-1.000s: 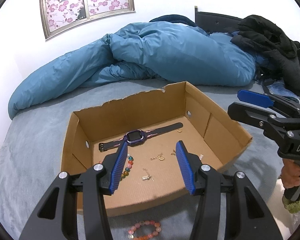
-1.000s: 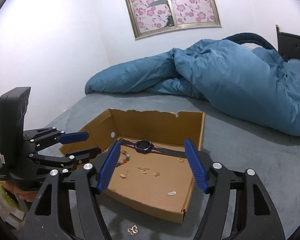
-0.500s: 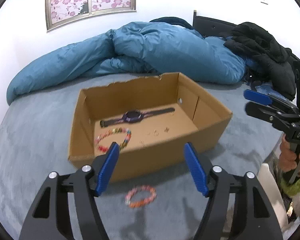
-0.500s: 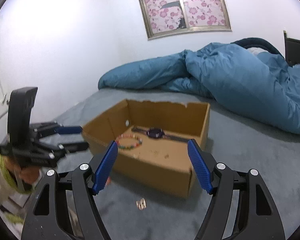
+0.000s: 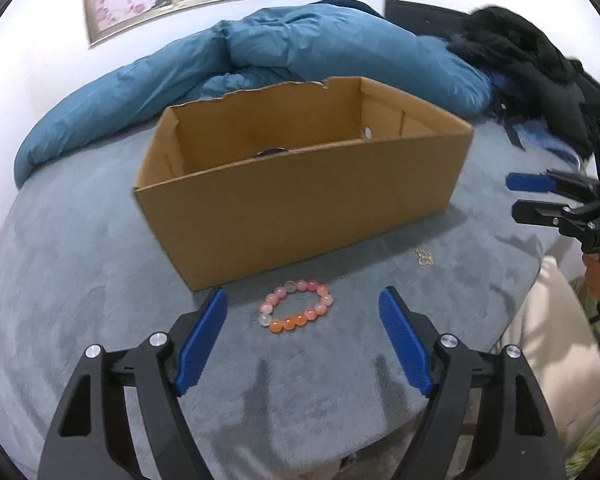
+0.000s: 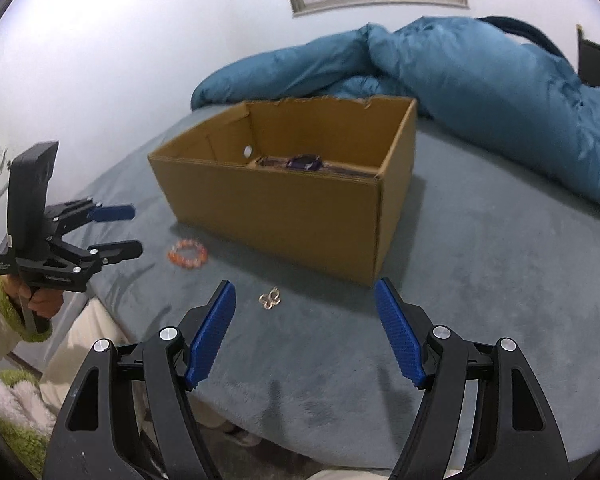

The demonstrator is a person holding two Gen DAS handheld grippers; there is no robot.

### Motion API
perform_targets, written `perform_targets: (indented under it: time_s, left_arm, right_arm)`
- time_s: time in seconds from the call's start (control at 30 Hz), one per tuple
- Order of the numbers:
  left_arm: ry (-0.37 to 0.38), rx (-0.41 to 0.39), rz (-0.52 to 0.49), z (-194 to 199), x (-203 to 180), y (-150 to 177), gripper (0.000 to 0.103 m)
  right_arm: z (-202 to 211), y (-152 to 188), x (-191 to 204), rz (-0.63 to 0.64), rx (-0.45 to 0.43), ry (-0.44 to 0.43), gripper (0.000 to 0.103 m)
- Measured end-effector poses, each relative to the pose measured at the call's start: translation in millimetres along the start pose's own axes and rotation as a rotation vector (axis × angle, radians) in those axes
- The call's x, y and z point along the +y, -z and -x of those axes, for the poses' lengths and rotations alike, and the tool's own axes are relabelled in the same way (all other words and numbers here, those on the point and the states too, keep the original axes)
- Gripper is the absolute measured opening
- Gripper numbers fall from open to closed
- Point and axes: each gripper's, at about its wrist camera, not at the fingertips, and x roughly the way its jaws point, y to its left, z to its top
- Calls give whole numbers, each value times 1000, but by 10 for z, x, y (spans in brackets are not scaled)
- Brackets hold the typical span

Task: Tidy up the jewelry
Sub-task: 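Move both tools back to the pink bead bracelet and gold butterfly charm, then grasp the pink bead bracelet with the left tool while the right tool grasps the gold butterfly charm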

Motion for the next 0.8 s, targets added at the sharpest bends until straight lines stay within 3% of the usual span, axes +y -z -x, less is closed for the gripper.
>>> perform_targets:
  time_s: [0.13,0.33,0.8]
  left_arm:
    - [5,-1,-90,-133,-112,41,75]
    - [31,27,-151,-363,-101,16,62]
    - [106,96,-184,-684,-102,60,34]
  right_arm:
    - [-176,47,67,49,43,-18,65]
    - [-400,33,106,99,89,-34,55]
    - [-923,-17,281,213,191,-99,33]
